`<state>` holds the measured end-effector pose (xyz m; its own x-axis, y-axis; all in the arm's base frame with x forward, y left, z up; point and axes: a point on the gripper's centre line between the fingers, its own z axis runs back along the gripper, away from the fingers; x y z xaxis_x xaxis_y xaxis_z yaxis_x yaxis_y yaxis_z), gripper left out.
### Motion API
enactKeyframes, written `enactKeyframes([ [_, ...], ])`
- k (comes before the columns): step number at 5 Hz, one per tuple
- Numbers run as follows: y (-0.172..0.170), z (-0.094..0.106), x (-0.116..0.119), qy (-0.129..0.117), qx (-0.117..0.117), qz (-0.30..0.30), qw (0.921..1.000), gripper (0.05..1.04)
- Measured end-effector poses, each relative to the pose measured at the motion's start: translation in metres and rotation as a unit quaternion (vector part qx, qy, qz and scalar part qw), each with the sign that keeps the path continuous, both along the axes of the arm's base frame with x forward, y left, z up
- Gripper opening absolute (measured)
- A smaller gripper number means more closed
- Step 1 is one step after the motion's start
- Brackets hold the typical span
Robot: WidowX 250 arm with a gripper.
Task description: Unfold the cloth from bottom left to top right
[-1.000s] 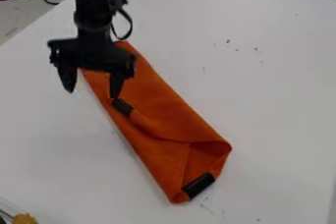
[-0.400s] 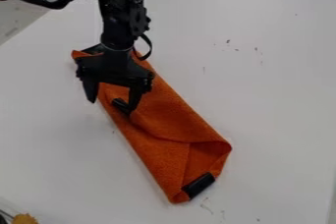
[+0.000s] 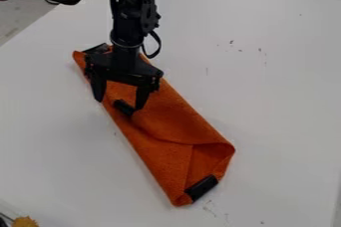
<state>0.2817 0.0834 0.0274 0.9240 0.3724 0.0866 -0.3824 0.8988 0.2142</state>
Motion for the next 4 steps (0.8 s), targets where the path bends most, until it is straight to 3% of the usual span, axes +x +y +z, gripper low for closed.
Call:
enactKeyframes([
  [2, -0.0017, -0.0140, 0.0007, 0.003, -0.018, 0.007, 0.9998, 0.454],
  [3, -0.0027, -0.0172, 0.0021, 0.003, -0.021, 0.005, 0.9998, 0.513],
  [4, -0.0018, -0.0184, 0.0057, 0.004, -0.022, 0.008, 0.9997, 0.323],
])
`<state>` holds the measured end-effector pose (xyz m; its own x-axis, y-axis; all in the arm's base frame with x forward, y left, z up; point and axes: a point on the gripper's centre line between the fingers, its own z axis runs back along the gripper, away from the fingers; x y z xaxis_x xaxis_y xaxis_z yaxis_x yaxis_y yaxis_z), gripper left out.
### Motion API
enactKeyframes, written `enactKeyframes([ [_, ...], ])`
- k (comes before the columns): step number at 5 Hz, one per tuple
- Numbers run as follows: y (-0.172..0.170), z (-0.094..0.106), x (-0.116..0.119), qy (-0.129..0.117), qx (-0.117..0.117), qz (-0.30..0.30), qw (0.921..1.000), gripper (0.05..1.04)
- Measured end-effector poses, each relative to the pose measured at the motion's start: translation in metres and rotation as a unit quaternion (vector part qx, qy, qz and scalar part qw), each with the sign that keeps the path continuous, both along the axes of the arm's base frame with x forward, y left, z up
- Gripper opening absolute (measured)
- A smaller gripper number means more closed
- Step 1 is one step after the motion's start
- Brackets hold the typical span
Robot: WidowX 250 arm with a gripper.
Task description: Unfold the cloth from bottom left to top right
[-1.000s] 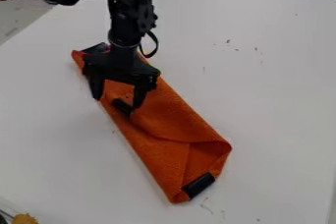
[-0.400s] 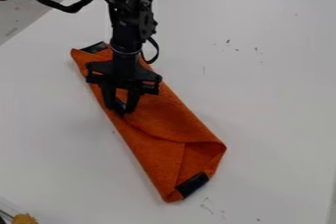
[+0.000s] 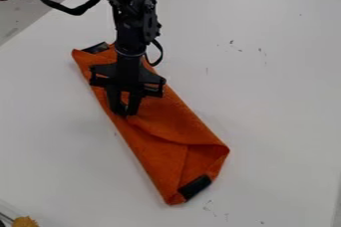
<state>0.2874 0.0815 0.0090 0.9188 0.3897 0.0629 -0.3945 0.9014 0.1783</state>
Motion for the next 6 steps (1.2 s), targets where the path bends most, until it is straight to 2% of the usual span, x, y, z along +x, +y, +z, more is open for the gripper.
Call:
enactKeyframes([
  [1, 0.000, 0.000, 0.002, 0.001, 0.000, 0.001, 1.0000, 0.184],
  [2, -0.001, 0.002, 0.005, 0.012, 0.008, -0.006, 0.9999, 0.091],
  [4, -0.014, 0.015, 0.015, 0.023, 0.035, -0.037, 0.9984, 0.058],
  [5, -0.024, 0.029, 0.021, 0.008, 0.046, -0.051, 0.9976, 0.058],
  [6, -0.038, 0.033, 0.028, 0.001, 0.045, -0.071, 0.9964, 0.058],
])
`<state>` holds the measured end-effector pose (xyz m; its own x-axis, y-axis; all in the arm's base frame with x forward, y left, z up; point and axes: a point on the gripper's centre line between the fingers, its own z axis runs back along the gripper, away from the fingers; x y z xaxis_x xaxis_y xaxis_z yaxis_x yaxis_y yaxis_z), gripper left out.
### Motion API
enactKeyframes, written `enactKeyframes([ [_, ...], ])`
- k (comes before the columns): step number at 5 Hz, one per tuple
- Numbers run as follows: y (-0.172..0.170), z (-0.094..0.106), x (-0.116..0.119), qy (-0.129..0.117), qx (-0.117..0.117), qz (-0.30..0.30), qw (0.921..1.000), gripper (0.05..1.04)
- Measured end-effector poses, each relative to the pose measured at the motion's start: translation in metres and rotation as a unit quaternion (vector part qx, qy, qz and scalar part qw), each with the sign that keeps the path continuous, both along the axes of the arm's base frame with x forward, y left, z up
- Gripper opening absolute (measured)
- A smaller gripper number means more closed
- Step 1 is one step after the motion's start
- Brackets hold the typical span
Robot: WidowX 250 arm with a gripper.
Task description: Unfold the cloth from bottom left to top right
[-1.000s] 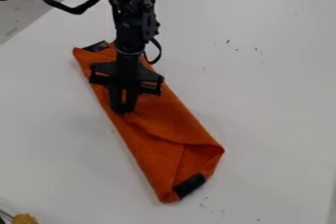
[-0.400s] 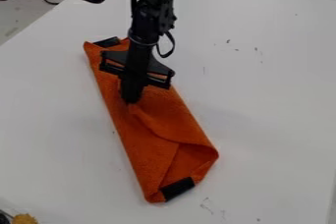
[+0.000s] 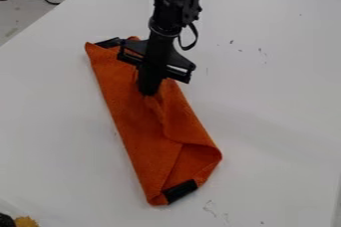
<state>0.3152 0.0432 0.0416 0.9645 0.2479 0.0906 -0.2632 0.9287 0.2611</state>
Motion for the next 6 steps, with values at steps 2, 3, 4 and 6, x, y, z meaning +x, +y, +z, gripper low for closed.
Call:
enactKeyframes([
  [2, -0.040, 0.000, 0.032, -0.010, -0.020, -0.079, 0.9966, 0.058],
  [3, -0.058, -0.006, 0.045, -0.006, -0.025, -0.114, 0.9931, 0.056],
  [4, -0.069, -0.012, 0.056, -0.004, -0.038, -0.136, 0.9900, 0.055],
  [6, -0.085, -0.011, 0.073, -0.009, -0.042, -0.171, 0.9843, 0.076],
])
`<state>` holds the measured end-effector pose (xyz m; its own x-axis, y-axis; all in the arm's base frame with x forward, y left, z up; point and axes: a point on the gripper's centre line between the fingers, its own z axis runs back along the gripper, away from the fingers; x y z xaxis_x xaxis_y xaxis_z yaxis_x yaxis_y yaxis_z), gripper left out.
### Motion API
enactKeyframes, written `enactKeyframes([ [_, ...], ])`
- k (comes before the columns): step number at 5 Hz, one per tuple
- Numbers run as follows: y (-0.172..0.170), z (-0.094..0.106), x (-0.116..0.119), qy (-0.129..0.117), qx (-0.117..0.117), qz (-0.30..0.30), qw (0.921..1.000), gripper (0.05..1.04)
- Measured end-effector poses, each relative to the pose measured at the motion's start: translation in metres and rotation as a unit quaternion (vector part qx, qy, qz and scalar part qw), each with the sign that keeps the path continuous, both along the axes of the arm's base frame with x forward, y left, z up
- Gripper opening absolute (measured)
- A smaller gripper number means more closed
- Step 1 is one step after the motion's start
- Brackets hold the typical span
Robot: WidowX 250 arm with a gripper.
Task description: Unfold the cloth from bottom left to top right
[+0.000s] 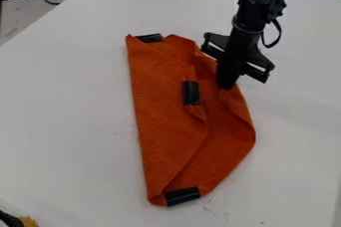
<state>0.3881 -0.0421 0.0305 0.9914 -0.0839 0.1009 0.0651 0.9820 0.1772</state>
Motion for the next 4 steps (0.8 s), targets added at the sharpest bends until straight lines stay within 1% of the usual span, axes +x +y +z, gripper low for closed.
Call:
enactKeyframes([
  [1, -0.003, 0.001, 0.003, -0.012, -0.008, 0.012, 0.9998, 0.227],
  [2, -0.007, 0.001, 0.001, -0.009, -0.010, 0.015, 0.9998, 0.488],
  [3, -0.014, 0.001, 0.000, -0.006, -0.010, 0.012, 0.9999, 0.798],
  [4, -0.013, -0.001, -0.002, -0.005, -0.011, 0.020, 0.9997, 1.002],
])
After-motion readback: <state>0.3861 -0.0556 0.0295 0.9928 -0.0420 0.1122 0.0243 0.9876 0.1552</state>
